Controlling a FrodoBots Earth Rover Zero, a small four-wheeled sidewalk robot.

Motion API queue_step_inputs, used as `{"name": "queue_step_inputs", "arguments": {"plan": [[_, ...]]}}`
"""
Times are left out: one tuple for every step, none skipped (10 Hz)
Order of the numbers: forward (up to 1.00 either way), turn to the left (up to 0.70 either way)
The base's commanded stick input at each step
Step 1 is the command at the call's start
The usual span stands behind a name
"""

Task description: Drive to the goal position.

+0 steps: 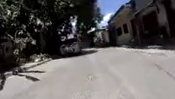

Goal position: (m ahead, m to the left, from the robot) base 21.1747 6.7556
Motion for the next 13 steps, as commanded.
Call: {"name": "queue_step_inputs", "arguments": {"plan": [[1.0,0.03],[1.0,0.02],[1.0,0.02],[1.0,0.02],[1.0,0.02],[1.0,0.02],[1.0,0.02],[1.0,0.02],[1.0,0.02],[1.0,0.02],[1.0,0.02],[1.0,0.02],[1.0,0.02]]}}
